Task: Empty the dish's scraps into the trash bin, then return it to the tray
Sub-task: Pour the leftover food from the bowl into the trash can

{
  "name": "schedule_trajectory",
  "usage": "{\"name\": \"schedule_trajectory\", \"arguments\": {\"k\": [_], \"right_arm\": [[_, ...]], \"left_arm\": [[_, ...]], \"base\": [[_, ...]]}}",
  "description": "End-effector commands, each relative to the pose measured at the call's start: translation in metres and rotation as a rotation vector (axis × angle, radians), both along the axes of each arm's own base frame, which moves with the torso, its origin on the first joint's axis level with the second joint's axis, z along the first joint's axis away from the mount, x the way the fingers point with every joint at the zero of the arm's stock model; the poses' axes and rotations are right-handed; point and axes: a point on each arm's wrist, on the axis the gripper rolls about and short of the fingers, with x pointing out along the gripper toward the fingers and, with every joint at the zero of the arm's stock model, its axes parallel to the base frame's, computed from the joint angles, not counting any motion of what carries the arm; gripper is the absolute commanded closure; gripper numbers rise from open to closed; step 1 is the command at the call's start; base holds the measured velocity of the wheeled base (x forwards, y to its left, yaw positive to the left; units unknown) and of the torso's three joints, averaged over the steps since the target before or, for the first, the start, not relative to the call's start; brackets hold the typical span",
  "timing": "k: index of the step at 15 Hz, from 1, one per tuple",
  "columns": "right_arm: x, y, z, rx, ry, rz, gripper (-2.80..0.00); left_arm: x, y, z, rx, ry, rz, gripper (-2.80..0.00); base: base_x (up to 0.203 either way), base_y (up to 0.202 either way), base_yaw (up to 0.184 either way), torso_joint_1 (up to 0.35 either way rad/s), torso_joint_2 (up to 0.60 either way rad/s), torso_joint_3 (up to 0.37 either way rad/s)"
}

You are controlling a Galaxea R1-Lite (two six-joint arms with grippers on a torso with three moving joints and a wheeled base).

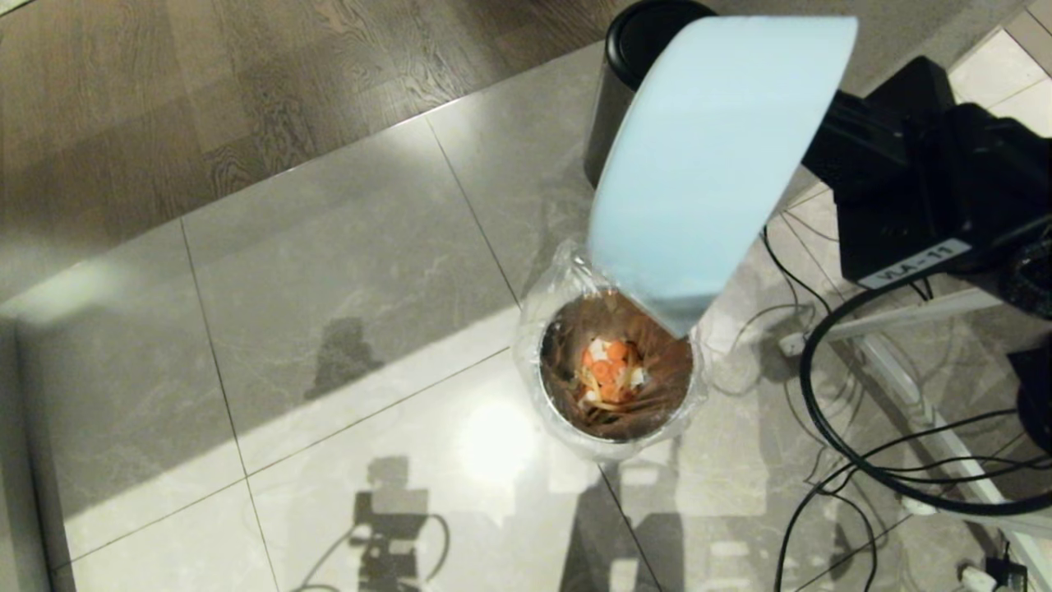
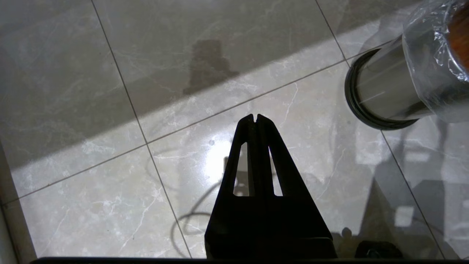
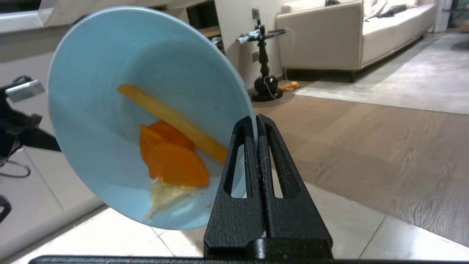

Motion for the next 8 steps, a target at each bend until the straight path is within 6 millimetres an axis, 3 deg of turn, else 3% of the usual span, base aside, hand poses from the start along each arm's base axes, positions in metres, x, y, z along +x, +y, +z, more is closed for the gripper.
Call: {"name": "schedule_trajectory", "arguments": {"k": [1,6,8], "right_arm": [[-0.014,0.001,0.021,0.053,-0.108,0.033,0.00],[-0.022,-0.001,0.035,0.079,-0.133,0.059,0.00],[-0.022,0.000,0.024,0.058,-0.110,0.054,0.00]], "left_arm": [[0.000,0.000,0.000,-0.001,0.000,0.000,0.00],[0.000,0.000,0.000,-0.001,0.000,0.002,0.00],[0.000,0.000,0.000,-0.001,0.000,0.000,0.00]], "base": [[0.000,0.000,0.000,0.000,0.00,0.000],[0.000,0.000,0.000,0.000,0.00,0.000],[0.000,0.000,0.000,0.000,0.00,0.000]]}}
